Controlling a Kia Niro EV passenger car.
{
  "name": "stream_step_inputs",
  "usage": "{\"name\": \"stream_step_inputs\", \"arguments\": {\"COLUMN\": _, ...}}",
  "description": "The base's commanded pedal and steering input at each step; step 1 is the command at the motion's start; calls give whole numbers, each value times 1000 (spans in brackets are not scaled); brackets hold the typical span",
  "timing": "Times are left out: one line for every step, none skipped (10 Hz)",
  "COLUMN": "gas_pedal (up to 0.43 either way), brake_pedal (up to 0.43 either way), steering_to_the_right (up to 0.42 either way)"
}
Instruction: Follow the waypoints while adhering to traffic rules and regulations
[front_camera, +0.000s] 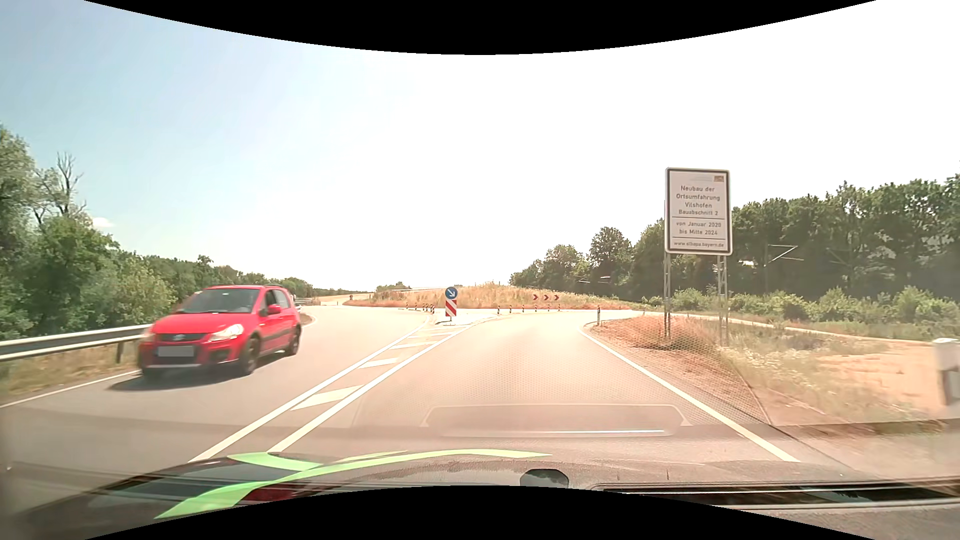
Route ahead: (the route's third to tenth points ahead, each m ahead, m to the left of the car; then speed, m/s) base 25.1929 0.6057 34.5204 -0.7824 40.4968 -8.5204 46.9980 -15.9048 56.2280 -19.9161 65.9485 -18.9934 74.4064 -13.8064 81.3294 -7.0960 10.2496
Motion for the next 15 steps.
{"name": "stream_step_inputs", "arguments": {"gas_pedal": 0, "brake_pedal": 67, "steering_to_the_right": 4}}
{"name": "stream_step_inputs", "arguments": {"gas_pedal": 0, "brake_pedal": 73, "steering_to_the_right": 4}}
{"name": "stream_step_inputs", "arguments": {"gas_pedal": 0, "brake_pedal": 79, "steering_to_the_right": 6}}
{"name": "stream_step_inputs", "arguments": {"gas_pedal": 0, "brake_pedal": 91, "steering_to_the_right": 9}}
{"name": "stream_step_inputs", "arguments": {"gas_pedal": 0, "brake_pedal": 104, "steering_to_the_right": 12}}
{"name": "stream_step_inputs", "arguments": {"gas_pedal": 0, "brake_pedal": 110, "steering_to_the_right": 14}}
{"name": "stream_step_inputs", "arguments": {"gas_pedal": 0, "brake_pedal": 128, "steering_to_the_right": 15}}
{"name": "stream_step_inputs", "arguments": {"gas_pedal": 0, "brake_pedal": 140, "steering_to_the_right": 15}}
{"name": "stream_step_inputs", "arguments": {"gas_pedal": 0, "brake_pedal": 146, "steering_to_the_right": 18}}
{"name": "stream_step_inputs", "arguments": {"gas_pedal": 0, "brake_pedal": 146, "steering_to_the_right": 23}}
{"name": "stream_step_inputs", "arguments": {"gas_pedal": 0, "brake_pedal": 146, "steering_to_the_right": 31}}
{"name": "stream_step_inputs", "arguments": {"gas_pedal": 0, "brake_pedal": 116, "steering_to_the_right": 45}}
{"name": "stream_step_inputs", "arguments": {"gas_pedal": 0, "brake_pedal": 37, "steering_to_the_right": 58}}
{"name": "stream_step_inputs", "arguments": {"gas_pedal": 0, "brake_pedal": 0, "steering_to_the_right": 67}}
{"name": "stream_step_inputs", "arguments": {"gas_pedal": 0, "brake_pedal": 0, "steering_to_the_right": 74}}
